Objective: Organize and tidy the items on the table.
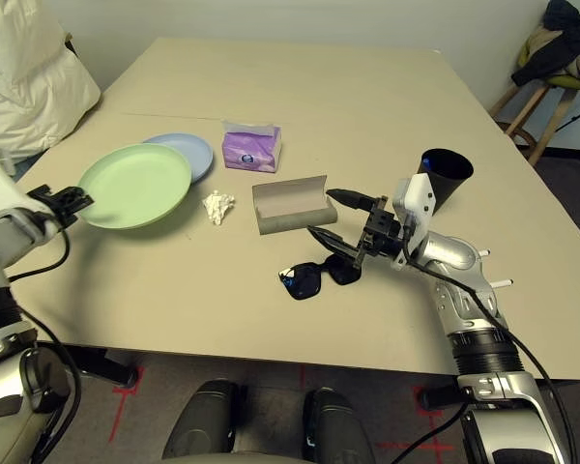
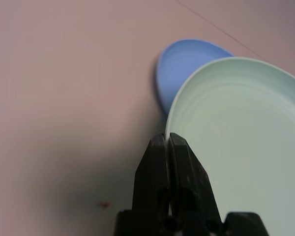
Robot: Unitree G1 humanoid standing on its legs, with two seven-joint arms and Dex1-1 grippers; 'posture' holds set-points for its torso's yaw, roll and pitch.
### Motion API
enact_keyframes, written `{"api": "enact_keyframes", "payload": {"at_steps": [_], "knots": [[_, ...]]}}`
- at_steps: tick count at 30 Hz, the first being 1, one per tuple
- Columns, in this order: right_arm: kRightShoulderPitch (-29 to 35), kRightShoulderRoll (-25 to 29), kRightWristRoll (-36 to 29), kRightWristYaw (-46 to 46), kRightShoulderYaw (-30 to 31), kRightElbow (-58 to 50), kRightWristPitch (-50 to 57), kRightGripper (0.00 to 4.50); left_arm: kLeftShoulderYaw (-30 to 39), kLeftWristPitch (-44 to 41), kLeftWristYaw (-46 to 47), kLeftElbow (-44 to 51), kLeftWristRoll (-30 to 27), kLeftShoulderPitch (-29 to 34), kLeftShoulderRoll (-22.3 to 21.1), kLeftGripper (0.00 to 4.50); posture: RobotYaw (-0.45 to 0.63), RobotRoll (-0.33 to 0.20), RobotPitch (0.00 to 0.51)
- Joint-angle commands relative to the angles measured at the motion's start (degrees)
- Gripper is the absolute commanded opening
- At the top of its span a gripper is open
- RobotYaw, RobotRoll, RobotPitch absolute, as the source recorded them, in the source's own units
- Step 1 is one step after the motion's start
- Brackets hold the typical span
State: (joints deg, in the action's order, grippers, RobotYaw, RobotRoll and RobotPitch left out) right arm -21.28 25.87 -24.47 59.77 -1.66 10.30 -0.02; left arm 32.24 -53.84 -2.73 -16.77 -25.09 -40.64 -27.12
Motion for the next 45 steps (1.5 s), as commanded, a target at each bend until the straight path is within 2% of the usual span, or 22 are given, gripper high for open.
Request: {"api": "enact_keyframes", "payload": {"at_steps": [1,11,17,22,31,34,43,44,45], "knots": [[-0.45,-0.08,-0.60,-0.70,-0.40,-1.37,1.78,4.50,-1.88,6.14,1.05,-7.90,2.29,-4.70,0.31,0.01,0.23,0.000,0.050],[0.38,-1.04,-0.95,-2.00,-0.58,-4.53,3.84,4.50,-4.47,23.31,4.33,-32.74,6.54,-17.76,0.18,0.01,0.21,0.000,0.052],[1.22,-0.91,-1.21,-2.83,-1.02,-5.78,4.27,4.50,-5.67,32.06,5.33,-44.84,8.27,-22.94,0.50,0.01,0.19,0.000,0.051],[1.13,-1.20,-0.95,-5.93,-1.75,-6.46,5.34,4.50,-6.46,35.80,5.83,-49.72,8.73,-24.90,0.84,0.01,0.18,0.000,0.050],[0.97,-1.59,-1.09,-9.63,-2.01,-8.06,8.20,4.50,-8.02,37.36,6.29,-52.47,10.44,-25.26,0.80,0.01,0.18,0.000,0.055],[1.11,-1.62,-1.29,-10.08,-2.12,-8.80,8.58,4.50,-9.40,39.56,7.34,-52.91,12.00,-24.84,0.65,0.77,0.18,0.000,0.056],[1.55,-1.64,-1.38,-10.60,-2.14,-9.73,8.80,4.50,-9.30,44.52,7.17,-52.52,12.07,-23.26,0.53,4.27,0.18,0.000,0.057],[1.55,-1.64,-1.40,-10.65,-2.16,-9.75,8.83,4.50,-9.42,44.55,6.60,-52.16,12.05,-23.13,0.48,4.48,0.18,0.000,0.057],[1.54,-1.63,-1.43,-10.68,-2.20,-9.73,8.87,4.50,-9.62,44.60,5.81,-51.73,12.05,-23.00,0.46,4.48,0.19,0.000,0.057]]}}
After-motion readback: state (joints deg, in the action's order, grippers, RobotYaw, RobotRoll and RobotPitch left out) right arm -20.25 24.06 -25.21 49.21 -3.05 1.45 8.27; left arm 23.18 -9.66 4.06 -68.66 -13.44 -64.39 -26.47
